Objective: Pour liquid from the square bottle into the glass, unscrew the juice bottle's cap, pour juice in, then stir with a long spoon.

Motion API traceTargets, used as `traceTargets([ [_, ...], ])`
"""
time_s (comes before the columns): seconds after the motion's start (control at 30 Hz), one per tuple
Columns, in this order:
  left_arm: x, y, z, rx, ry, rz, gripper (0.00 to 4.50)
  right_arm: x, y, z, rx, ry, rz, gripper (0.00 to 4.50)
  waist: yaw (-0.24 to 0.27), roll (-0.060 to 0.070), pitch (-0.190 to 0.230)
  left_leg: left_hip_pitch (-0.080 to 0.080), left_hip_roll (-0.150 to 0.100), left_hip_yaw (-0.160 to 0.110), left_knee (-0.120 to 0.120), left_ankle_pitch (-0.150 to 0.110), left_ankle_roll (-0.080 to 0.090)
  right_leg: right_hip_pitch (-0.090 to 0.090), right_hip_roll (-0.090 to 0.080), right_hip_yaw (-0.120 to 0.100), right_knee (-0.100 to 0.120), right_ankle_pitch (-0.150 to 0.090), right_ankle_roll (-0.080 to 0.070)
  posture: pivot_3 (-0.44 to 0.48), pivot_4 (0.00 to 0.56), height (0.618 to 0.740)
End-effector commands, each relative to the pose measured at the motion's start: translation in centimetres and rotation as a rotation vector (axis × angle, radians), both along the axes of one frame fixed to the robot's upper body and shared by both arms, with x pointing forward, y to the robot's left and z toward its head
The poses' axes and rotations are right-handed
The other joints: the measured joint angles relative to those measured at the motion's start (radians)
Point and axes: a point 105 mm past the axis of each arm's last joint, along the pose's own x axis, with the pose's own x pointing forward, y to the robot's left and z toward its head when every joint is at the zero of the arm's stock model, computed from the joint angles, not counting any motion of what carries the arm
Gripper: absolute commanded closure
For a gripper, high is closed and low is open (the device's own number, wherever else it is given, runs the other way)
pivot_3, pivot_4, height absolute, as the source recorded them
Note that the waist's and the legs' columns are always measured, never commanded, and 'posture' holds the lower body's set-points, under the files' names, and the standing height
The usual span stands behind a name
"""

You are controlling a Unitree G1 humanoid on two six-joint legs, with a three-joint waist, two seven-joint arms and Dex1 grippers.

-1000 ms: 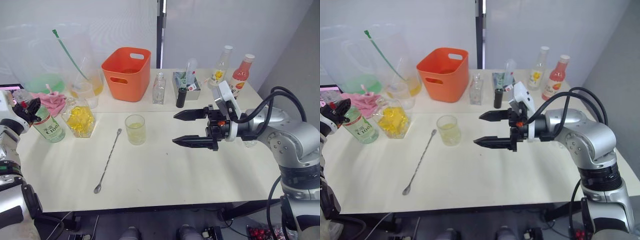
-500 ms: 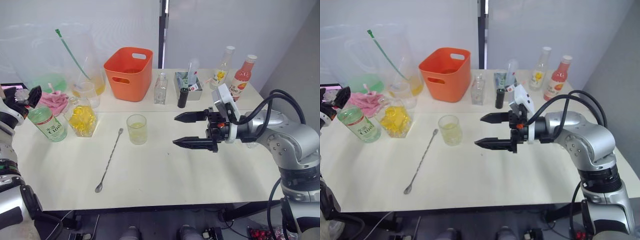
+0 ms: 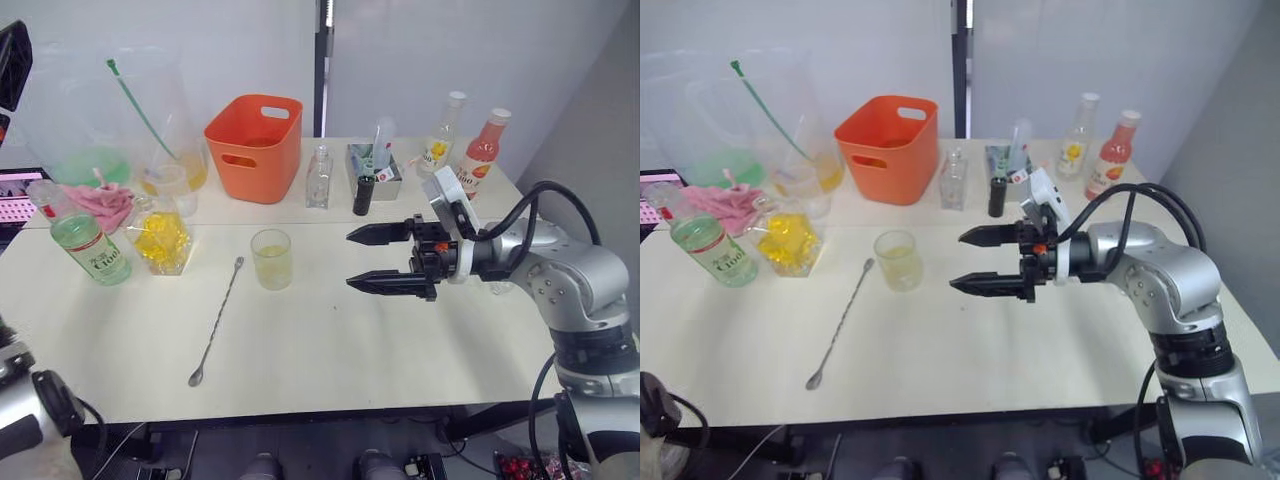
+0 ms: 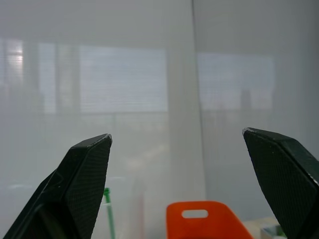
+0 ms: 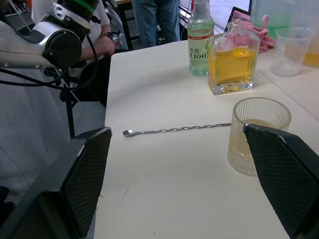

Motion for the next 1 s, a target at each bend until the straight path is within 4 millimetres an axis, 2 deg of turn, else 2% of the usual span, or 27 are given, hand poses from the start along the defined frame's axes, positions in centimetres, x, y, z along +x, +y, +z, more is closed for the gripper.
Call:
traceTargets([
  [0.03, -2.8, -3.2, 0.2, 0.088, 0.023, -0.102, 0.04, 0.5, -1.1, 1.4, 0.037, -0.051, -0.002, 0.00, 0.001, 0.000, 0.000, 0.000, 0.000, 0.000, 0.000, 0.000, 0.000, 0.000, 0.000, 0.000, 0.000, 0.000, 0.000, 0.000, 0.150, 0.740],
  [0.13, -4.1, -4.9, -1.9, 0.122, 0.115, -0.184, 0.04, 1.5, -2.1, 1.0, 0.031, -0.056, -0.039, 0.00, 0.003, 0.000, 0.000, 0.000, 0.000, 0.000, 0.000, 0.000, 0.000, 0.000, 0.000, 0.000, -0.001, 0.000, 0.000, 0.000, 0.150, 0.740],
  [0.23, -4.2, -5.5, -7.2, 0.140, 0.307, -0.214, 0.04, 2.2, -3.2, -1.4, -0.037, -0.038, -0.071, 0.00, 0.004, 0.000, 0.000, 0.001, 0.000, 0.001, -0.001, 0.000, 0.000, 0.001, 0.000, 0.001, -0.001, 0.000, 0.000, 0.000, 0.150, 0.740],
  [0.3, -4.9, -6.2, -10.0, 0.178, 0.390, -0.250, 0.04, 2.6, -3.7, -2.2, -0.039, -0.012, -0.100, 0.00, 0.004, 0.000, 0.000, 0.003, 0.000, 0.002, -0.002, 0.000, 0.000, 0.002, 0.000, 0.002, -0.002, 0.000, 0.000, 0.000, 0.150, 0.740],
  [0.33, -4.9, -6.1, -11.1, 0.180, 0.421, -0.238, 0.04, 2.7, -3.9, -2.4, -0.035, -0.003, -0.110, 0.00, 0.005, 0.000, 0.000, 0.002, 0.001, 0.002, -0.002, 0.000, 0.000, 0.001, 0.000, 0.002, -0.002, 0.000, 0.000, 0.000, 0.150, 0.740],
  [0.43, -5.3, -4.4, -16.4, 0.291, 0.568, -0.138, 0.04, 2.6, -5.0, -3.9, -0.025, 0.048, -0.158, 0.00, 0.005, 0.000, 0.000, 0.002, 0.000, 0.003, -0.002, 0.001, -0.001, 0.001, 0.000, 0.002, -0.002, 0.000, 0.000, 0.000, 0.150, 0.740],
  [0.5, -5.9, -3.6, -18.8, 0.331, 0.628, -0.119, 0.04, 2.2, -5.7, -4.9, -0.046, 0.064, -0.179, 0.00, 0.007, 0.001, 0.000, 0.003, 0.001, 0.003, -0.004, 0.001, -0.001, 0.002, 0.000, 0.002, -0.004, 0.000, -0.001, 0.000, 0.150, 0.740],
  [0.6, -6.9, -2.4, -21.4, 0.341, 0.698, -0.116, 0.04, 2.2, -6.7, -6.2, -0.048, 0.082, -0.260, 0.00, 0.014, 0.000, 0.000, 0.003, 0.001, 0.004, -0.004, 0.001, -0.001, 0.003, 0.000, 0.003, -0.006, 0.000, -0.001, 0.000, 0.150, 0.740],
  [0.67, -7.3, -2.0, -22.3, 0.339, 0.724, -0.122, 0.04, 2.4, -7.3, -6.7, -0.048, 0.076, -0.313, 0.00, 0.016, 0.000, 0.000, 0.003, 0.001, 0.004, -0.004, 0.001, -0.001, 0.004, 0.000, 0.003, -0.008, 0.000, -0.001, 0.000, 0.150, 0.740],
  [0.8, -8.9, 0.0, -25.9, 0.323, 0.830, -0.107, 0.04, 1.6, -10.6, -9.9, -0.099, 0.126, -0.464, 0.00, 0.022, 0.000, 0.000, 0.004, 0.001, 0.004, -0.004, 0.001, -0.001, 0.006, 0.001, 0.002, -0.010, 0.000, -0.001, 0.000, 0.150, 0.740],
  [0.87, -9.4, 0.9, -26.6, 0.321, 0.860, -0.097, 0.04, 0.8, -11.7, -10.6, -0.083, 0.140, -0.511, 0.00, 0.026, 0.000, -0.001, 0.004, 0.001, 0.004, -0.005, 0.000, -0.001, 0.006, 0.000, 0.002, -0.012, 0.000, -0.001, 0.000, 0.150, 0.740],
  [1.0, -10.0, 2.9, -26.5, 0.298, 0.865, -0.064, 0.04, 0.5, -14.0, -10.9, -0.056, 0.088, -0.592, 0.00, 0.027, 0.000, 0.000, 0.004, 0.002, 0.006, -0.005, 0.001, -0.001, 0.007, 0.001, 0.002, -0.012, 0.000, -0.001, 0.000, 0.150, 0.740],
])
